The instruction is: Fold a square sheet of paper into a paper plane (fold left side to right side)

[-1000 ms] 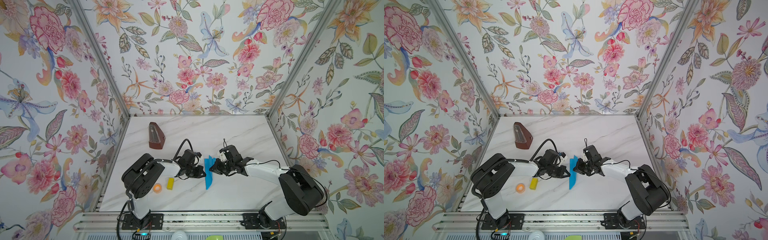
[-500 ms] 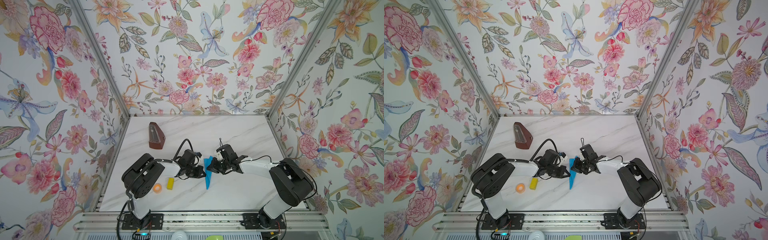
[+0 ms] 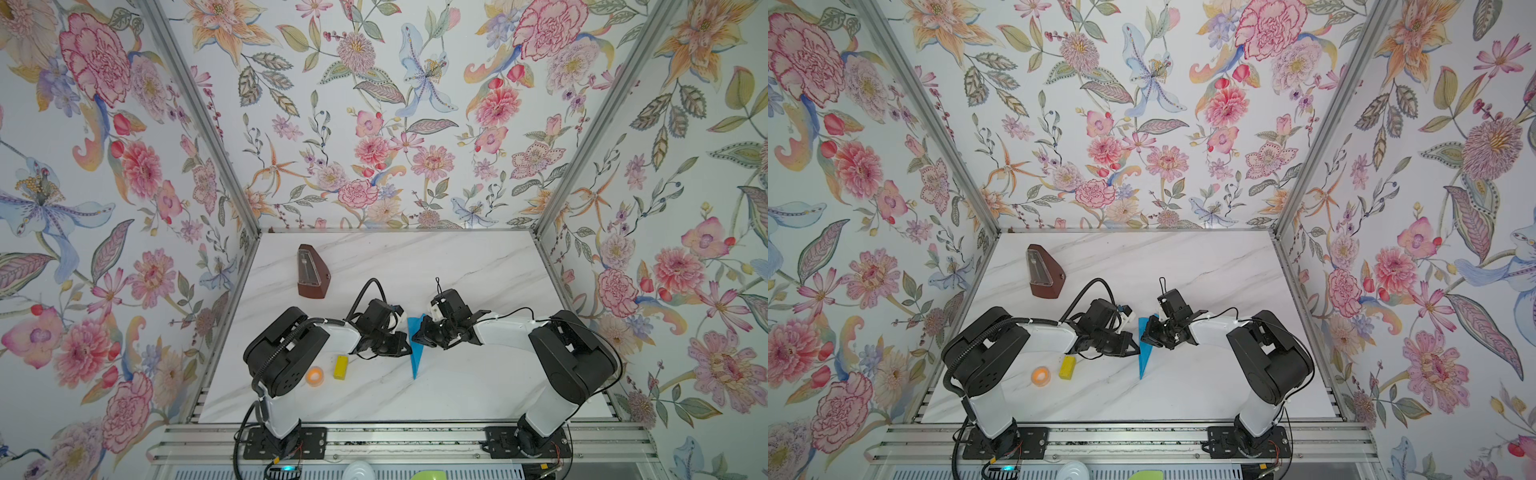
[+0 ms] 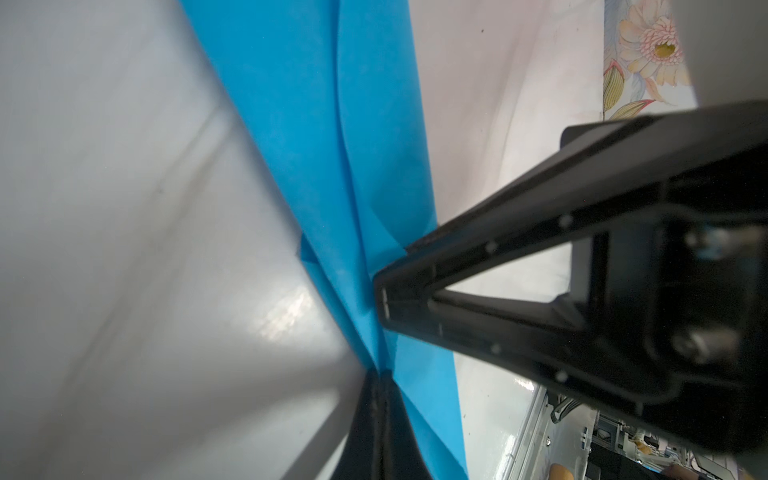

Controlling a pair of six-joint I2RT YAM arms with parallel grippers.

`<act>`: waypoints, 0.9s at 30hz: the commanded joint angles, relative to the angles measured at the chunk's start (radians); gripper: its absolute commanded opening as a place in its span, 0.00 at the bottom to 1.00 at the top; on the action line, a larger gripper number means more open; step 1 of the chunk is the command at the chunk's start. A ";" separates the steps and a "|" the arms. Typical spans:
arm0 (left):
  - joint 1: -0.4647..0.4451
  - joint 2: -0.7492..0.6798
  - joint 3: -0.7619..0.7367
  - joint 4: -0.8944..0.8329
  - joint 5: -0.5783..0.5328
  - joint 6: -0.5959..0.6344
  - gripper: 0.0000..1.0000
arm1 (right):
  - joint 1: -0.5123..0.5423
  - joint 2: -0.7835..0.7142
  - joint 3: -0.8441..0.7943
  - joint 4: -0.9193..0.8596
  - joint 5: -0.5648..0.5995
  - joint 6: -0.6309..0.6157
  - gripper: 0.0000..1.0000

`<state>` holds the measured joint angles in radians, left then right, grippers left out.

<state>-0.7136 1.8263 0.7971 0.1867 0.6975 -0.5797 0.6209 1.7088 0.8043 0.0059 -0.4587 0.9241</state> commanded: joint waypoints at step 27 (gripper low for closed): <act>0.009 -0.003 -0.001 -0.081 -0.055 0.043 0.00 | 0.014 0.063 0.019 0.008 0.022 -0.022 0.00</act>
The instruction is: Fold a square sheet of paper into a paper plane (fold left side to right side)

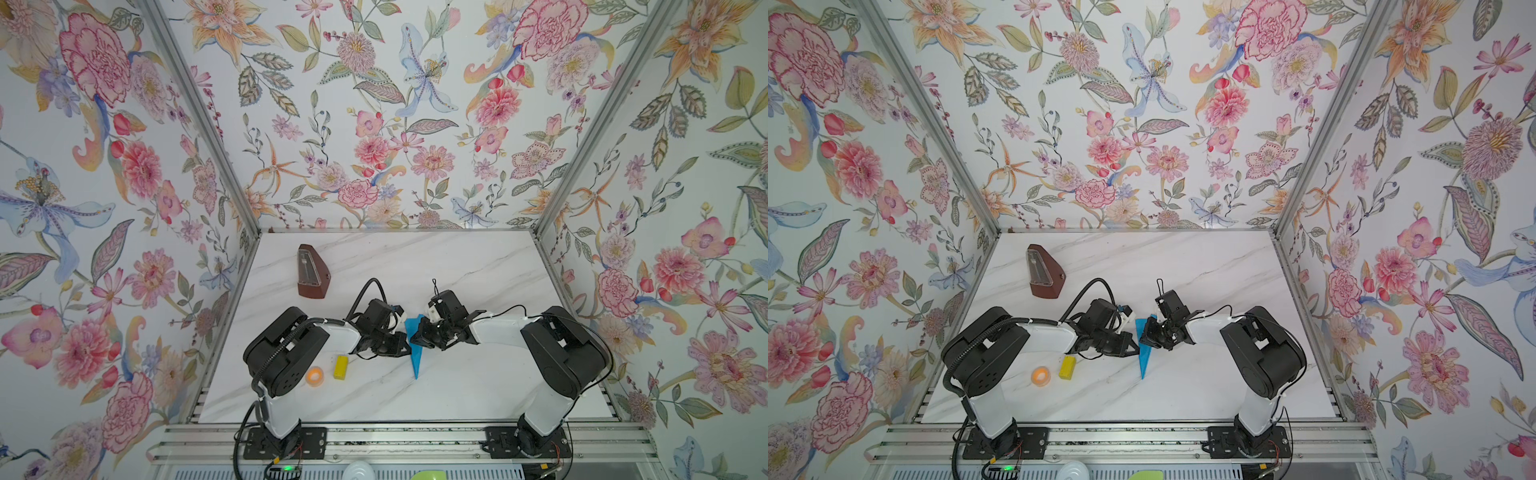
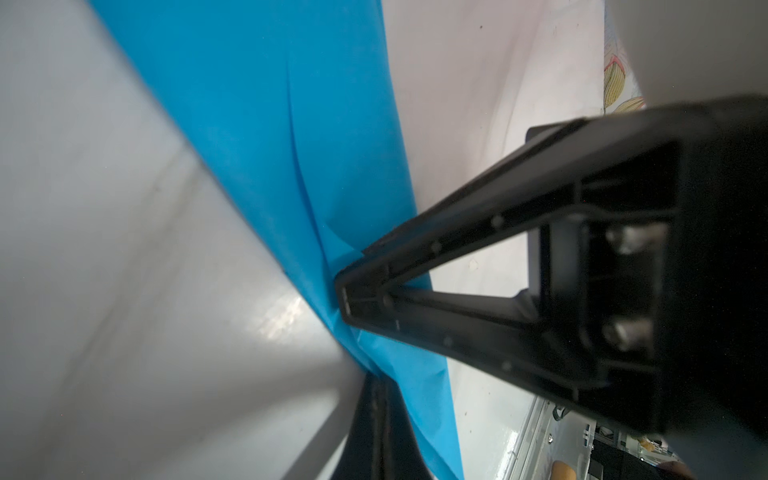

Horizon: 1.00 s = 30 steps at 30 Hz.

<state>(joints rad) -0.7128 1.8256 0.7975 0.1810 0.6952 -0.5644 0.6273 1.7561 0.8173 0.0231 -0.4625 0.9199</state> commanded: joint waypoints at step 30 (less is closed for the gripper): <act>-0.046 -0.120 0.019 -0.118 -0.090 -0.060 0.33 | 0.009 0.033 -0.027 0.059 0.036 0.046 0.00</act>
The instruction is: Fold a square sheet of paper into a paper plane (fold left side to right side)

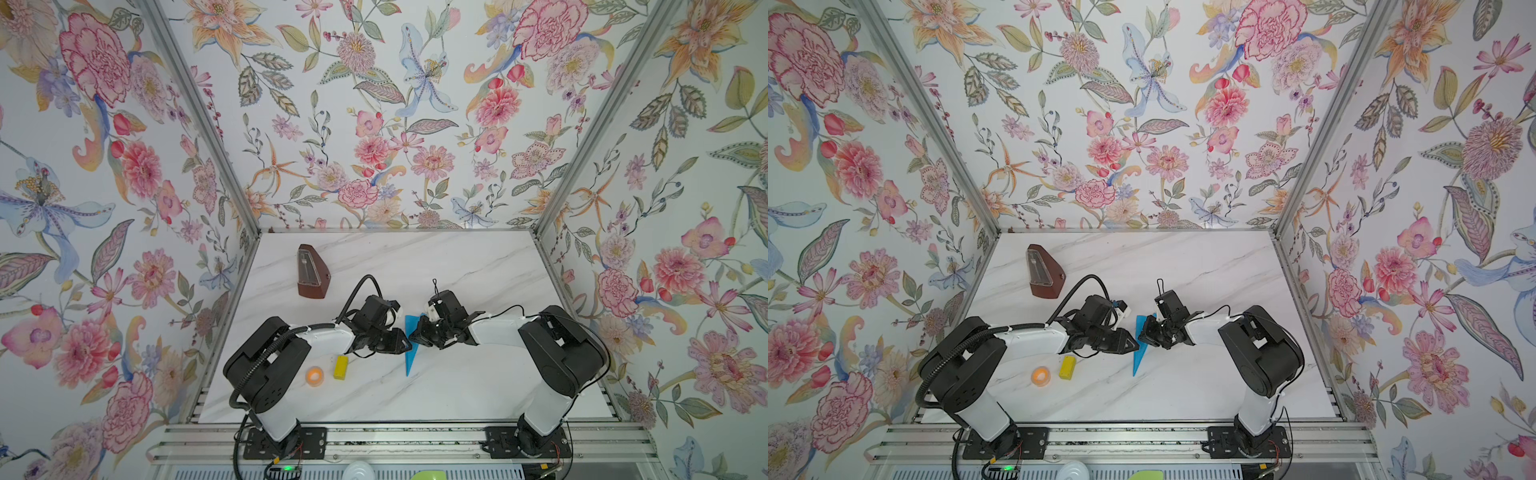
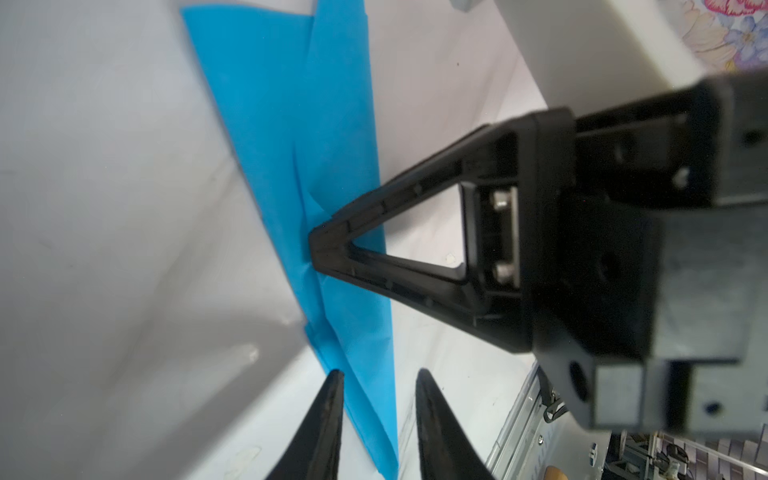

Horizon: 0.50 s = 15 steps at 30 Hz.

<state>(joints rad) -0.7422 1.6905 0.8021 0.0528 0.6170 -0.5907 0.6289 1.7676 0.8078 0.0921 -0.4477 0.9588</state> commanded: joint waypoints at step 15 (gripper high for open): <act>-0.029 0.024 -0.014 0.003 -0.052 -0.057 0.33 | 0.007 0.022 -0.011 -0.018 0.021 0.007 0.00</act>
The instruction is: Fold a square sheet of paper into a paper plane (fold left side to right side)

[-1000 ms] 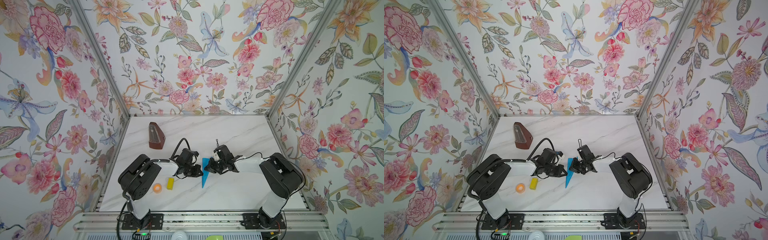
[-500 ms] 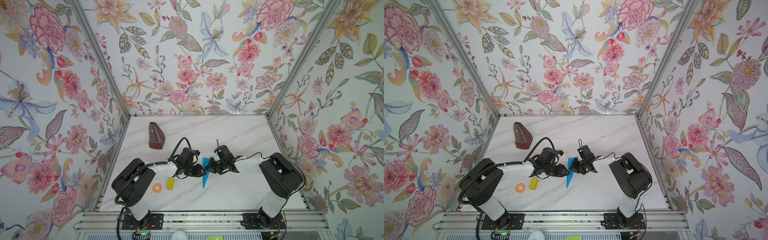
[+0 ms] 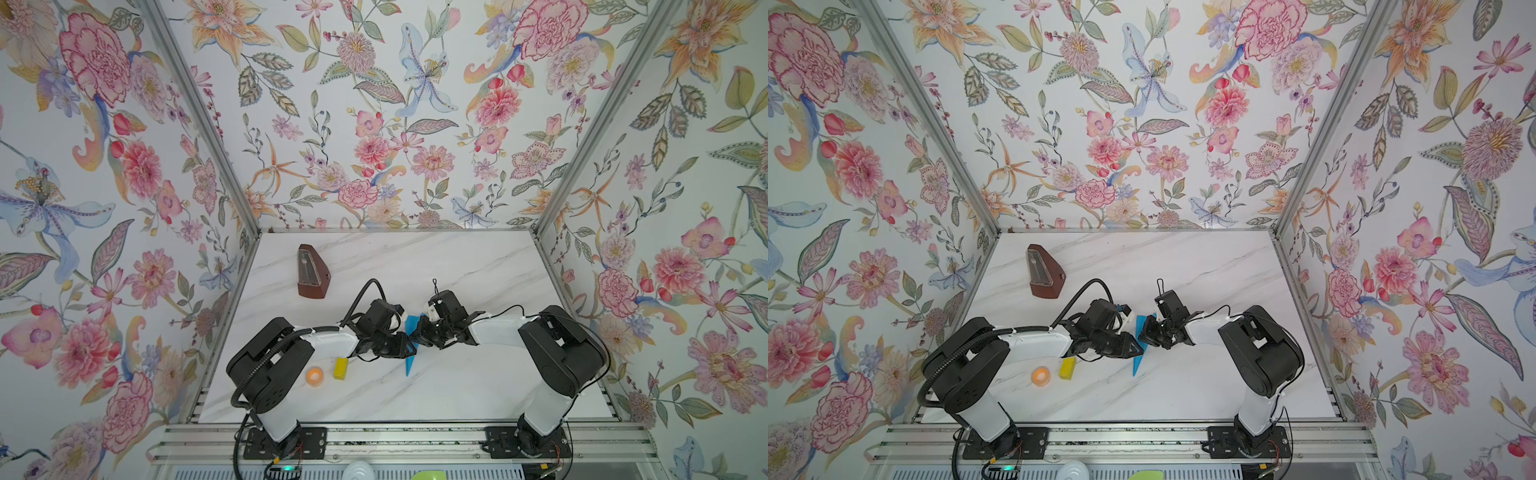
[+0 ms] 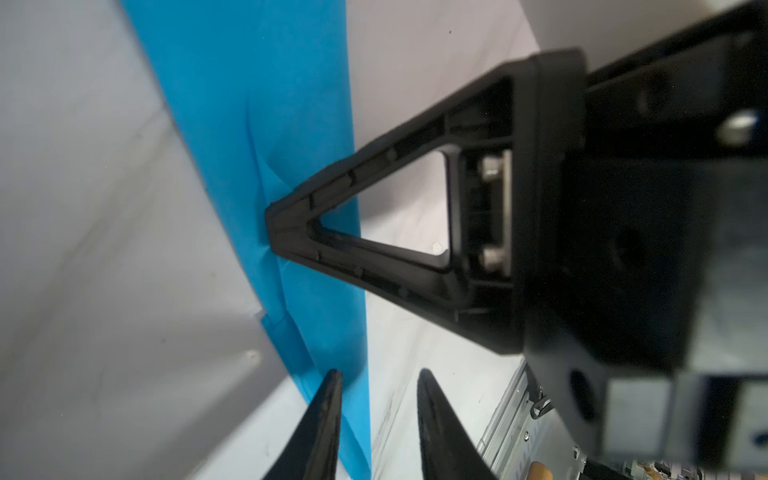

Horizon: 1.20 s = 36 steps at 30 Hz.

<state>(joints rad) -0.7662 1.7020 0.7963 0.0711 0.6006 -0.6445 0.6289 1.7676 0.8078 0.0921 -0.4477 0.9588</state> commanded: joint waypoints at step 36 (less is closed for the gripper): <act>-0.013 0.060 -0.005 -0.100 -0.128 0.026 0.01 | 0.005 -0.020 0.020 -0.072 0.037 -0.016 0.00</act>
<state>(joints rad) -0.7727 1.7432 0.7963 0.0402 0.5285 -0.6468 0.6289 1.7672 0.8108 0.0845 -0.4446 0.9581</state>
